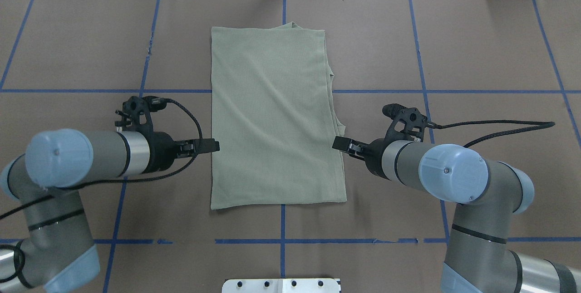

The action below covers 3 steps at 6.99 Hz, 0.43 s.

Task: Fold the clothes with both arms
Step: 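Move both grippers to the shirt corners nearest the robot, then grasp both near corners of the folded shirt with both grippers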

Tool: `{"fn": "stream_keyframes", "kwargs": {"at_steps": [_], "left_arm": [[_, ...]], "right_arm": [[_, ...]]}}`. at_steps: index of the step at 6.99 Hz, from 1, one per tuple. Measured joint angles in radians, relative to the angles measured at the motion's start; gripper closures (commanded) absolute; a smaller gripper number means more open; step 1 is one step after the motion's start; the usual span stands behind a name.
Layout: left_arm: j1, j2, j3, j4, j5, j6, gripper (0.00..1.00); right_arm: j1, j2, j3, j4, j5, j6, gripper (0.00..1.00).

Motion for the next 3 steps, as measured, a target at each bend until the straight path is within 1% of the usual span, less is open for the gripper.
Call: {"fn": "stream_keyframes", "kwargs": {"at_steps": [1, 2, 3], "left_arm": [[0.082, 0.014, -0.008, 0.004, 0.099, -0.141, 0.15], [0.139, 0.019, 0.001, 0.005, 0.171, -0.251, 0.16], [0.174, 0.019, 0.018, 0.005, 0.216, -0.314, 0.16]], "right_arm": [[-0.001, -0.002, 0.003, 0.002, -0.005, 0.011, 0.00], [-0.002, 0.000, 0.003, 0.002, -0.006, 0.015, 0.00], [-0.002, 0.001, 0.003, 0.003, -0.007, 0.016, 0.00]]}}
